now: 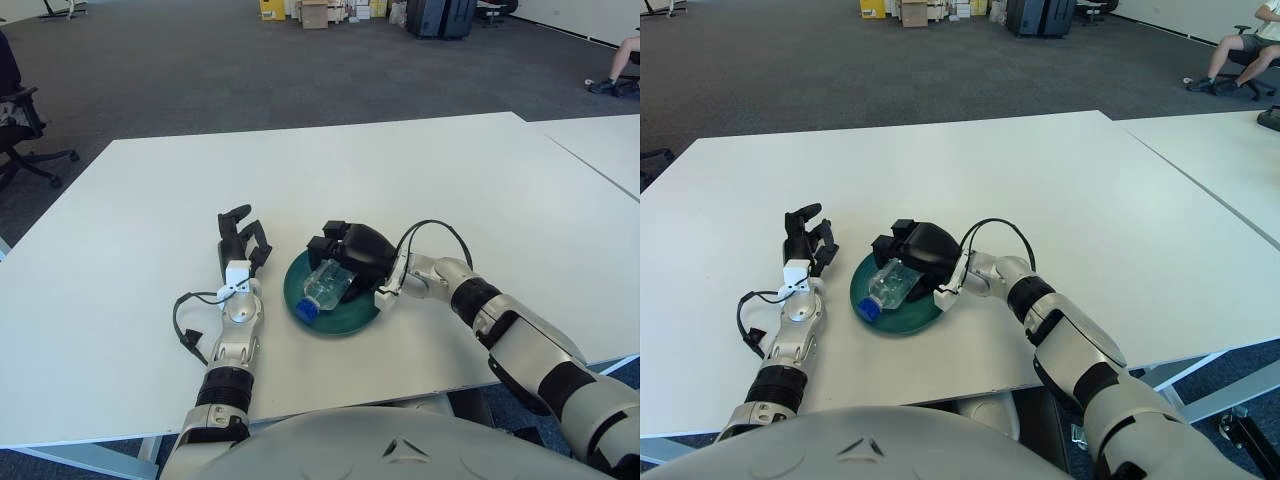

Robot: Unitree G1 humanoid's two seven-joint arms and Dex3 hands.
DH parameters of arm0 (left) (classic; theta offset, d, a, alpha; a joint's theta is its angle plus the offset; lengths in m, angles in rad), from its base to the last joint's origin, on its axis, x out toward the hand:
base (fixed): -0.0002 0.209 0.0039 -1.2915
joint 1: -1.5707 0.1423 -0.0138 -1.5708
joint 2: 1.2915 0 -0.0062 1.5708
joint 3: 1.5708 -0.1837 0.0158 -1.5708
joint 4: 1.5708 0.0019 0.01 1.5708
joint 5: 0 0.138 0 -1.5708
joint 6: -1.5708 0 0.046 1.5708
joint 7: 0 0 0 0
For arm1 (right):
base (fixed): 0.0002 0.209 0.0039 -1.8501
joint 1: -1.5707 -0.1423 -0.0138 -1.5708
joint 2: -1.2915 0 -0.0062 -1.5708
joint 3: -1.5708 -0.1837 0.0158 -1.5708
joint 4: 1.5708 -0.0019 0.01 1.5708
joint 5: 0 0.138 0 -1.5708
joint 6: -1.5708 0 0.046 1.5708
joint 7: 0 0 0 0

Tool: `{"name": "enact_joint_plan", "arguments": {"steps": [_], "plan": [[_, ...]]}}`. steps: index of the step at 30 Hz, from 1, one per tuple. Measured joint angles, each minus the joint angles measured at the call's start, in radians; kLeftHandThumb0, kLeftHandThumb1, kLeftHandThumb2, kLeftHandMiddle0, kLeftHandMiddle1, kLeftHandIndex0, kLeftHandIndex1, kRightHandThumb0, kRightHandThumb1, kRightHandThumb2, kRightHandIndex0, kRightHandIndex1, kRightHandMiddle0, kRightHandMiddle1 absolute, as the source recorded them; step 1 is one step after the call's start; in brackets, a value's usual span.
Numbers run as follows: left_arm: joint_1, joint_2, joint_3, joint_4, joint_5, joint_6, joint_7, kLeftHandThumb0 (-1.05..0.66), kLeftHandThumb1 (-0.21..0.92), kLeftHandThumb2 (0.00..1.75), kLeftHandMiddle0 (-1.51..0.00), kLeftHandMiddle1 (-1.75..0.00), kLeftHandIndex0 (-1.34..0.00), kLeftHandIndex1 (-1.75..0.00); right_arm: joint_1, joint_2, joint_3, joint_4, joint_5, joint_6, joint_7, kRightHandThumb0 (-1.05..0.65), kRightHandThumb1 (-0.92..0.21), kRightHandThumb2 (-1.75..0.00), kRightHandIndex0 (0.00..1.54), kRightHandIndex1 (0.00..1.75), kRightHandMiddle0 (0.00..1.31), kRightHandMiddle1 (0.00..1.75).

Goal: Put the bottle into the plate.

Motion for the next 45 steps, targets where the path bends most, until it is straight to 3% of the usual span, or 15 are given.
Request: {"name": "enact_joint_plan", "arguments": {"steps": [13,14,15,17,18,20,21,23,26,30,35,45], "plan": [[0.000,-0.001,0.009,0.000,-0.019,0.000,-0.008,-0.57,0.92,0.72,-0.46,-0.55,-0.15,-1.11,-0.002,-0.029,0.022,-0.023,-0.025,0.016,-0.024,-0.42,-0.58,-0.98,0.68,1.75,0.42,1.75],[0.000,-0.001,0.009,0.000,-0.019,0.000,-0.008,-0.57,0.92,0.72,-0.46,-0.55,-0.15,-1.11,-0.004,-0.032,0.024,-0.027,-0.025,0.018,-0.015,-0.60,-0.70,-0.85,0.65,1.75,0.37,1.75],[0.000,-0.001,0.010,0.000,-0.019,0.000,-0.008,-0.57,0.92,0.72,-0.46,-0.55,-0.15,-1.11,-0.005,-0.036,0.025,-0.035,-0.025,0.020,-0.001,-0.66,-0.74,-0.81,0.64,1.75,0.36,1.75],[0.000,-0.001,0.010,0.000,-0.019,0.000,-0.008,-0.57,0.92,0.72,-0.45,-0.55,-0.15,-1.10,-0.011,-0.049,0.029,-0.058,-0.024,0.022,0.049,-0.87,-0.85,-0.75,0.26,1.60,0.23,1.63],[0.000,-0.001,0.010,0.000,-0.019,0.000,-0.008,-0.57,0.92,0.73,-0.45,-0.55,-0.15,-1.10,-0.014,-0.054,0.031,-0.067,-0.024,0.022,0.071,-0.90,-0.86,-0.74,0.21,1.45,0.19,1.56],[0.000,-0.001,0.010,0.000,-0.019,0.000,-0.008,-0.58,0.92,0.73,-0.45,-0.54,-0.15,-1.10,-0.025,-0.075,0.034,-0.095,-0.017,0.017,0.155,-0.99,-0.90,-0.73,0.14,1.02,0.11,1.38],[0.000,-0.001,0.010,0.000,-0.019,0.001,-0.008,-0.58,0.92,0.73,-0.45,-0.54,-0.15,-1.10,-0.030,-0.084,0.034,-0.105,-0.015,0.014,0.193,-1.00,-0.90,-0.73,0.14,0.96,0.10,1.36],[0.000,-0.001,0.009,0.000,-0.019,0.001,-0.009,-0.58,0.92,0.73,-0.45,-0.54,-0.15,-1.11,-0.035,-0.108,0.034,-0.132,-0.003,0.007,0.268,-1.03,-0.91,-0.72,0.11,0.48,0.04,0.93],[0.000,-0.001,0.011,0.000,-0.019,0.001,-0.009,-0.58,0.92,0.73,-0.45,-0.54,-0.15,-1.11,-0.041,-0.147,0.031,-0.183,0.029,-0.010,0.392,-1.04,-0.92,-0.71,0.07,0.20,0.01,0.61],[0.000,0.001,0.016,0.000,-0.020,0.001,-0.009,-0.58,0.92,0.74,-0.44,-0.54,-0.15,-1.11,-0.047,-0.192,0.018,-0.237,0.065,-0.026,0.503,-1.05,-0.92,-0.69,0.03,0.05,0.00,0.33],[0.000,0.005,0.020,0.001,-0.021,0.001,-0.012,-0.59,0.92,0.74,-0.44,-0.54,-0.14,-1.11,-0.046,-0.221,0.003,-0.283,0.103,-0.035,0.601,-1.05,-0.92,-0.66,0.00,0.01,0.00,0.11],[0.000,0.005,0.021,0.007,-0.021,0.001,-0.020,-0.59,0.92,0.75,-0.44,-0.54,-0.14,-1.10,-0.046,-0.234,-0.018,-0.320,0.141,-0.051,0.702,-1.05,-0.92,-0.62,0.00,0.00,0.00,0.00]]}}
